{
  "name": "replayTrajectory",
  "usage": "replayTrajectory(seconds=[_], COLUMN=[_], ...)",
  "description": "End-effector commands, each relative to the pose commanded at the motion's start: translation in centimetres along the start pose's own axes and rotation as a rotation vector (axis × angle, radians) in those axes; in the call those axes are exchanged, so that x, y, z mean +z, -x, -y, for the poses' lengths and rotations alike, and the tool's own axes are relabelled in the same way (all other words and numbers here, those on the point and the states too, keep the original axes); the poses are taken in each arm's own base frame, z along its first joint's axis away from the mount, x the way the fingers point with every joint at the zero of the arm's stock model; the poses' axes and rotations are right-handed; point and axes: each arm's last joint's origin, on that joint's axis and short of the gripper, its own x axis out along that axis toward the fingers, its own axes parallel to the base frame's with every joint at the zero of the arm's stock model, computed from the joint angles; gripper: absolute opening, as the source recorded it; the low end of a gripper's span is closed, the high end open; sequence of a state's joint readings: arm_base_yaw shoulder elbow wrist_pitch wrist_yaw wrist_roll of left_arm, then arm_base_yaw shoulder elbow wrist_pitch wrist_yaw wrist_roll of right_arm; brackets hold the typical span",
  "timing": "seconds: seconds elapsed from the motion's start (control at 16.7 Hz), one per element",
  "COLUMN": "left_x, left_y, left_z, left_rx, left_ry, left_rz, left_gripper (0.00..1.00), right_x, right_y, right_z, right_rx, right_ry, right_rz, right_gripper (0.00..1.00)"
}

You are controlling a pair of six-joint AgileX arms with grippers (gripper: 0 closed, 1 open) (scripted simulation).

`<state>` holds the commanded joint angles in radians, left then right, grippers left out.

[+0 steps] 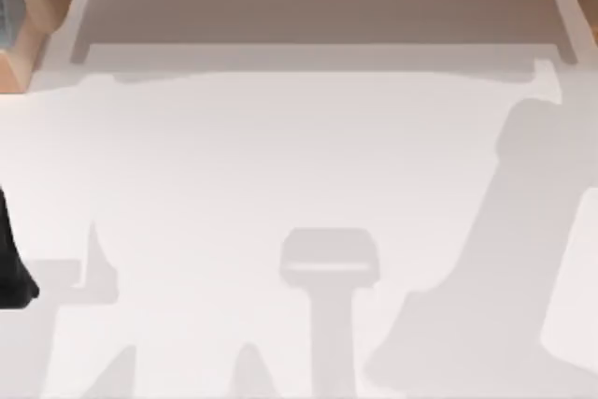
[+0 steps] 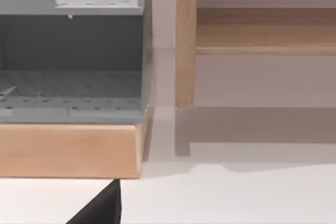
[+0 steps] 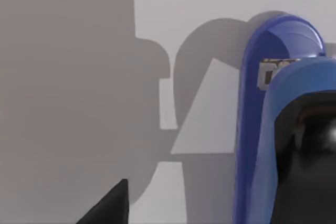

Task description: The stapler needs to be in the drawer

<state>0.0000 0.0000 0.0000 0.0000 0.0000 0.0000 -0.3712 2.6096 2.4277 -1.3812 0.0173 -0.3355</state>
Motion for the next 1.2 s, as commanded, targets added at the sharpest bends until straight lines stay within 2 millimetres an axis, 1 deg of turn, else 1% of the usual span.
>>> replayTrajectory(seconds=[0.12,0.24,0.36,0.48,0.6,0.78,0.9,1.08,1.2], left_x=[0.0,0.0,0.0,0.0,0.0,0.0,0.0,0.0,0.0], left_y=[0.0,0.0,0.0,0.0,0.0,0.0,0.0,0.0,0.0], left_z=[0.0,0.0,0.0,0.0,0.0,0.0,0.0,0.0,0.0], left_rx=[0.000,0.000,0.000,0.000,0.000,0.000,0.000,0.000,0.000], left_ry=[0.000,0.000,0.000,0.000,0.000,0.000,0.000,0.000,0.000], left_rz=[0.000,0.000,0.000,0.000,0.000,0.000,0.000,0.000,0.000], left_gripper=[1.00,1.00,1.00,1.00,1.00,1.00,1.00,1.00,1.00], right_x=[0.0,-0.3,-0.7,-1.3,-2.2,-4.2,-6.0,-9.3,-11.7], right_y=[0.2,1.5,3.6,6.1,8.4,10.8,11.7,11.6,10.6], right_z=[0.0,0.1,0.2,0.6,1.5,4.1,6.5,10.1,12.2], right_rx=[0.000,-0.004,-0.014,-0.037,-0.077,-0.178,-0.272,-0.444,-0.568], right_ry=[0.004,0.025,0.062,0.110,0.159,0.220,0.257,0.314,0.360], right_rz=[0.007,0.047,0.125,0.237,0.367,0.563,0.680,0.821,0.886], right_gripper=[1.00,1.00,1.00,1.00,1.00,1.00,1.00,1.00,1.00])
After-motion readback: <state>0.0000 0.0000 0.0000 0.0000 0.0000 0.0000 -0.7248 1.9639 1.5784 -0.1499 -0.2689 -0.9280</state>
